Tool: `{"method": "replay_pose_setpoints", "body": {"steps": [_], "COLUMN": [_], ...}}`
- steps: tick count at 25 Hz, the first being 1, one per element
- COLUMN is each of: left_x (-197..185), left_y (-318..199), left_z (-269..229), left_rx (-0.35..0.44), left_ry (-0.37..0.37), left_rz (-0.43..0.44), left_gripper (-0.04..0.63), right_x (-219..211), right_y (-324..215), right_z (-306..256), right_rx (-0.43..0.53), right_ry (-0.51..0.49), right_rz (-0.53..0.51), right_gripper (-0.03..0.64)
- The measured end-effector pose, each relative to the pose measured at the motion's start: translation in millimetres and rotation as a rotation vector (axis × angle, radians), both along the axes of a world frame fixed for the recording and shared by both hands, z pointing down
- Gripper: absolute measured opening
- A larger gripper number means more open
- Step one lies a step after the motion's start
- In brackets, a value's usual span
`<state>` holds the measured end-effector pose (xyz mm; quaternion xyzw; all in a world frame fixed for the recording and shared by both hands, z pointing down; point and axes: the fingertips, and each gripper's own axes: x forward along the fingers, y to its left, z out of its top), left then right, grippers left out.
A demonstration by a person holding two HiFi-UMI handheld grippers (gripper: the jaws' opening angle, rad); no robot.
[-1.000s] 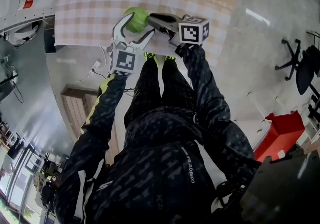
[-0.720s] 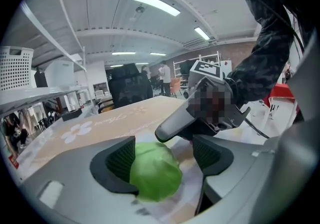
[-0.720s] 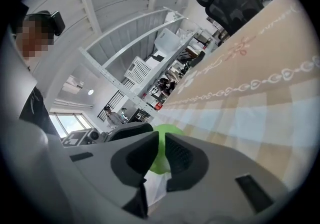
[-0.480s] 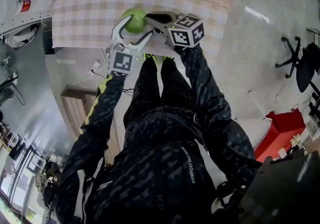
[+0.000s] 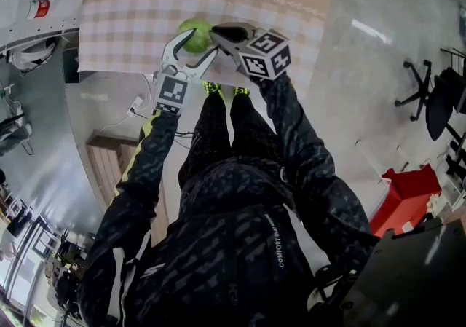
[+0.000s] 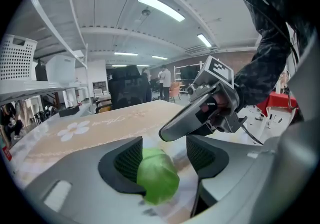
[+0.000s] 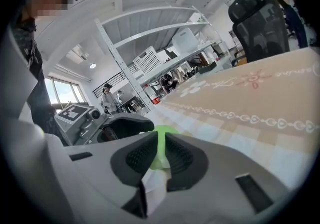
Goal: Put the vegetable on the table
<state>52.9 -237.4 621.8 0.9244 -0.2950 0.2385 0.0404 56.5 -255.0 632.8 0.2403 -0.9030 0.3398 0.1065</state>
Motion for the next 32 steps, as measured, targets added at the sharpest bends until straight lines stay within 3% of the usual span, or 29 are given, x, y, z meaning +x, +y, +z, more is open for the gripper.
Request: {"method": "replay_pose_setpoints", "body": {"steps": [4,6,9,11,21,32], "left_x": [-3.1,-4.7,-7.8,-9.3,-11.3,-5.2], "left_y": [-0.1,0.8,2.9,4.2,7.4,20.0], "left_z": [-18.7,-28.6,-42.8,-48.5,-81.2,-85.8], "left_rx": [-0.003,0.002,-0.003,0.002,-0.011,-0.071], "left_ry": [0.054,0.083,0.117,0.121,0.176,0.25], "left_rz": [-0.003,-0.012,-0.054,-0.065,-0.167,-0.191], "left_gripper": [0.208,0.099,0.069,0.009,-0.005,-0.005], "right_x": [-0.5,1.3,4.3,4.6,-4.6,-0.8], "right_y": [-4.4,-2.1,6.3,11.9,33.4,37.1], "right_z": [-16.4,-23.1,-33.6,-42.1,-64.9,-68.1], "right_rx": [0.038,0.058,0.08,0.087,0.057,0.043], "right_ry": [0.028,0.048,0.068,0.065,0.069,0.075], "right_rz": [0.002,-0.009,-0.037,-0.062,-0.185,-0.171], "right_gripper": [0.054,0.048,0.046,0.021,0.003,0.003]}}
